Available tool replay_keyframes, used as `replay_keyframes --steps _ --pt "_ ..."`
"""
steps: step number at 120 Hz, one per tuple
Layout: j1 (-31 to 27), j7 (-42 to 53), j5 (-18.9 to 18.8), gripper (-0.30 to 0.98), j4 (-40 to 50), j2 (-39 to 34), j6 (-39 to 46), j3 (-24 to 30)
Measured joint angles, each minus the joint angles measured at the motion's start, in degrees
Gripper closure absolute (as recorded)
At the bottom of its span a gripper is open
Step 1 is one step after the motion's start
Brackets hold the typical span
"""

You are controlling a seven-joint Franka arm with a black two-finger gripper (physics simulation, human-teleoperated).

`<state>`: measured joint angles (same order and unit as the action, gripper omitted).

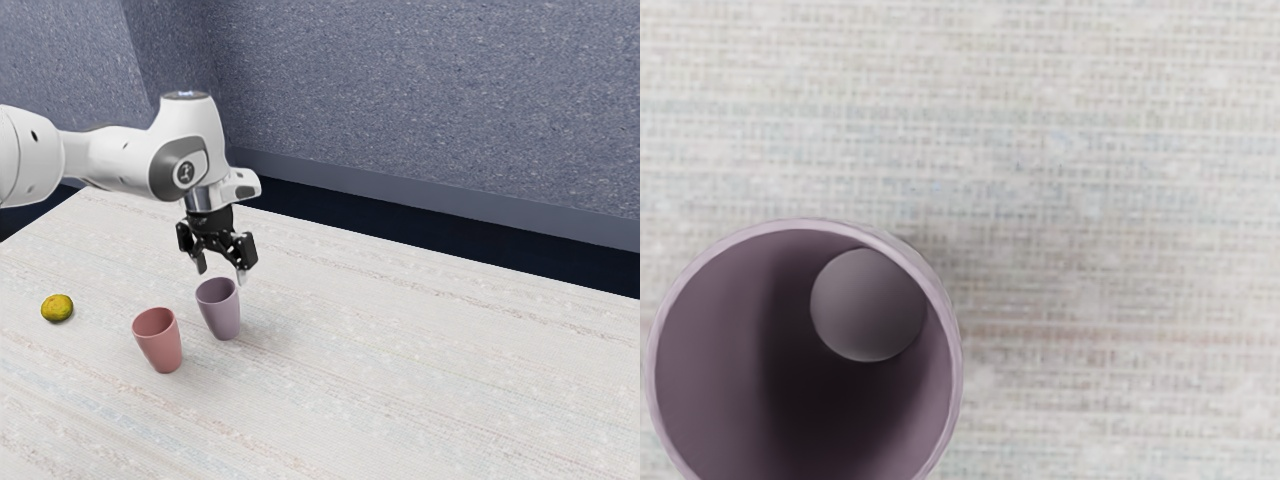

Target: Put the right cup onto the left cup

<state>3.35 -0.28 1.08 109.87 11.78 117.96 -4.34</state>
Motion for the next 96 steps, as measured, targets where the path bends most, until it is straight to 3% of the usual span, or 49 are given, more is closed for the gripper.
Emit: replay_keyframes --steps 96 --pt "-0.5 0.0 0.1 0.04 -2.3 6.9 1.3 0.4"
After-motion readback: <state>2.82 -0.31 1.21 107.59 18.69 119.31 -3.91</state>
